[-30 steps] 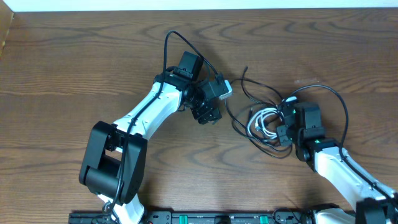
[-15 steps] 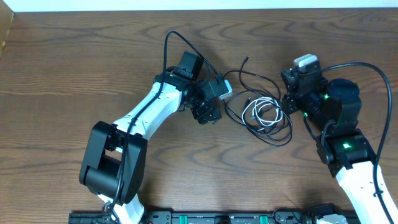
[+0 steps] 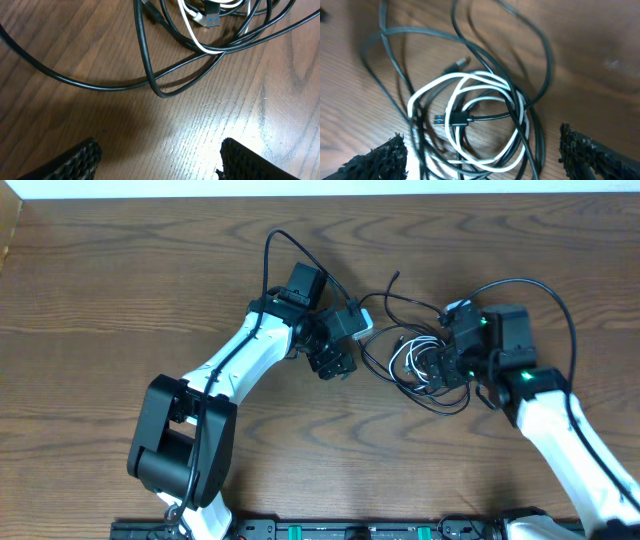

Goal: Untangle cables

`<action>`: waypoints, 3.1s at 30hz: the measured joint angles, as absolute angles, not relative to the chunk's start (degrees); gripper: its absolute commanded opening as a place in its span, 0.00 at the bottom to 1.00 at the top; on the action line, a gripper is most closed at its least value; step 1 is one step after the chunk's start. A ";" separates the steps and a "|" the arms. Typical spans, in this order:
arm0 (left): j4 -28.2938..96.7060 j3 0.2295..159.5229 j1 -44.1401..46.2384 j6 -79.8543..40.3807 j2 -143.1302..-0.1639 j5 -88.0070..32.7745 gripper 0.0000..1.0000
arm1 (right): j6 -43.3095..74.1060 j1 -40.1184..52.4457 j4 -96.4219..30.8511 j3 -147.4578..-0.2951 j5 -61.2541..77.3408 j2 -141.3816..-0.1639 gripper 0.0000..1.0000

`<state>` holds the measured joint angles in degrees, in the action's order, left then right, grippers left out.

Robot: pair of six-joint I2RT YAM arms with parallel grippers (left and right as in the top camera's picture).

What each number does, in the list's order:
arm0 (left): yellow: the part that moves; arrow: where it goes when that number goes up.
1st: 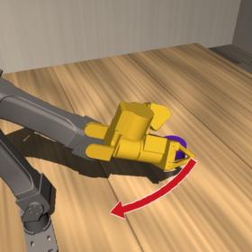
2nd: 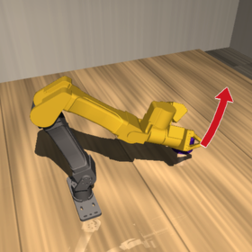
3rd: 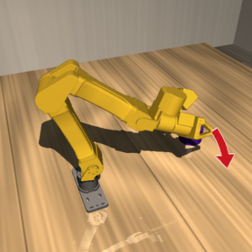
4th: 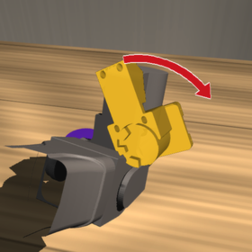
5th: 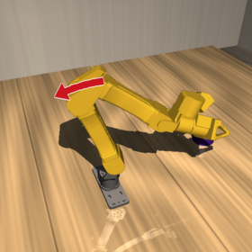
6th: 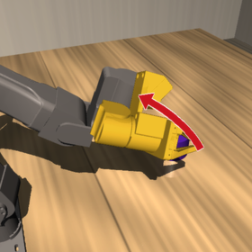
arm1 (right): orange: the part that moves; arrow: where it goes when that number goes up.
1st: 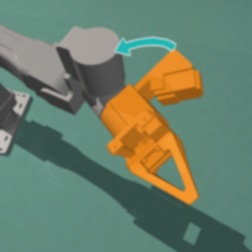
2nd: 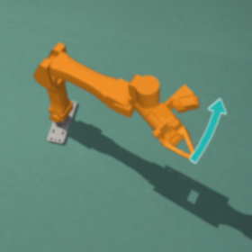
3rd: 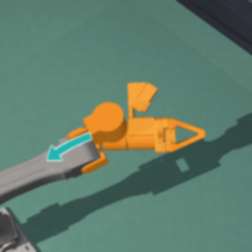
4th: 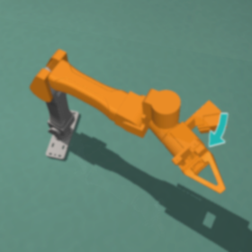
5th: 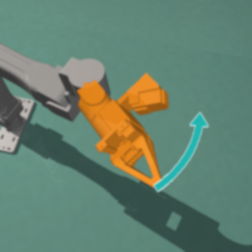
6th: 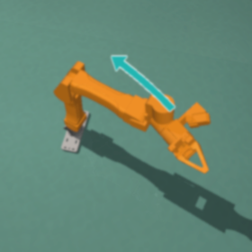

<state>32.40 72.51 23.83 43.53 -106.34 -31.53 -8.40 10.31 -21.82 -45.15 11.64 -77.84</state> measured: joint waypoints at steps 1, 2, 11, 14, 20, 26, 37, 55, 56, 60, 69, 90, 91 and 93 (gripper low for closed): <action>32.40 72.53 23.83 43.53 -106.34 -31.53 0.77 | -8.43 10.31 -21.34 -45.15 11.46 -79.40 0.91; 32.40 72.51 23.83 43.53 -106.37 -31.53 0.77 | -8.49 10.31 -20.95 -45.15 11.33 -80.90 0.85; 32.40 72.53 23.83 43.53 -106.34 -31.53 0.77 | -8.64 10.31 -20.32 -45.15 10.68 -86.39 0.77; 32.38 72.51 23.83 43.53 -106.37 -31.53 0.77 | -8.86 10.31 -20.29 -45.15 10.66 -87.59 0.75; 32.12 72.51 23.83 43.53 -106.37 -31.53 0.77 | -10.20 10.31 -19.90 -45.15 10.44 -90.41 0.72; 31.66 72.51 23.83 43.53 -106.34 -31.53 0.77 | -11.68 10.28 -17.67 -45.19 9.93 -94.65 0.30; 31.64 72.51 23.83 43.53 -106.37 -31.53 0.77 | -11.44 10.22 -17.34 -45.52 11.00 -94.67 0.01; 31.64 72.51 23.83 43.53 -106.34 -32.47 0.77 | -15.38 10.22 -12.32 -45.91 13.13 -57.80 0.01; 31.64 72.51 23.83 43.55 -106.37 -32.82 0.77 | -15.84 10.24 -12.69 -45.91 13.15 -57.69 0.01; 31.62 72.51 23.83 43.55 -106.37 -34.61 0.77 | -17.69 10.24 -15.31 -45.91 13.21 -58.35 0.01; 31.00 72.47 23.00 43.51 -103.94 -39.40 0.77 | -13.85 10.22 -11.03 -45.91 13.04 -60.47 0.01; 30.92 72.47 20.80 47.18 -85.38 -43.64 0.84 | -18.57 10.22 -18.15 -45.91 31.46 -60.49 0.01; 31.18 72.47 20.99 47.29 -85.38 -43.64 0.85 | -19.27 10.22 -19.05 -45.91 32.84 -60.49 0.01; 31.79 72.47 21.76 47.48 -85.38 -43.64 0.85 | -20.62 10.22 -20.03 -45.91 35.42 -60.49 0.01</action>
